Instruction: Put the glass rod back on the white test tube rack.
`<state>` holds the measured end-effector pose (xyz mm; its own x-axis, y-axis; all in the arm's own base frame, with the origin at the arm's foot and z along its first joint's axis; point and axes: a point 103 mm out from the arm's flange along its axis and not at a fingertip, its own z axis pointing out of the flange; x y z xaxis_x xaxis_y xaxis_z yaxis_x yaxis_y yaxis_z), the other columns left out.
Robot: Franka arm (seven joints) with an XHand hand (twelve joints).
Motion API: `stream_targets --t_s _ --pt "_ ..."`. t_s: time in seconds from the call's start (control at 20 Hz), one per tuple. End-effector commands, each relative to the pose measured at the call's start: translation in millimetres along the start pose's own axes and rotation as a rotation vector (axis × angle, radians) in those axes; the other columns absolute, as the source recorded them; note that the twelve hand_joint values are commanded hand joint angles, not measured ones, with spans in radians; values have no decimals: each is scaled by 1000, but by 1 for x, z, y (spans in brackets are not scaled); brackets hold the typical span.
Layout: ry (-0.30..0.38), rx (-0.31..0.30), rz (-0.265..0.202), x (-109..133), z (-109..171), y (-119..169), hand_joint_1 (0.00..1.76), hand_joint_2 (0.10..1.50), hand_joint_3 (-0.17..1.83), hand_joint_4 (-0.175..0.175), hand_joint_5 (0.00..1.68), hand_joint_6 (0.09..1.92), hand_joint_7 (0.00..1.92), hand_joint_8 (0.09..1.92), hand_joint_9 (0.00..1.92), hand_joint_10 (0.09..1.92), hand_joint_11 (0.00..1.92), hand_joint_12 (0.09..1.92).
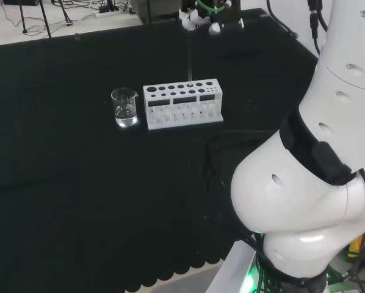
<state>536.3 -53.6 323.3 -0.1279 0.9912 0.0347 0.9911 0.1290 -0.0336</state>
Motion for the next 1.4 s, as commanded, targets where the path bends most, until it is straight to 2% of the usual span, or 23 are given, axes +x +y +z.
stream_targets --t_s 0.05,0.85,1.4 --pt "10 20 4 -9 13 3 1315 1052 -73 -175 1178 411 1254 848 1537 898 1641 501" --pt "43 75 -2 -12 57 12 1315 1056 -83 -175 1181 403 1254 849 1537 898 1640 500" --pt "55 116 15 -22 80 17 1315 1059 -88 -175 1182 401 1253 849 1537 897 1639 500"
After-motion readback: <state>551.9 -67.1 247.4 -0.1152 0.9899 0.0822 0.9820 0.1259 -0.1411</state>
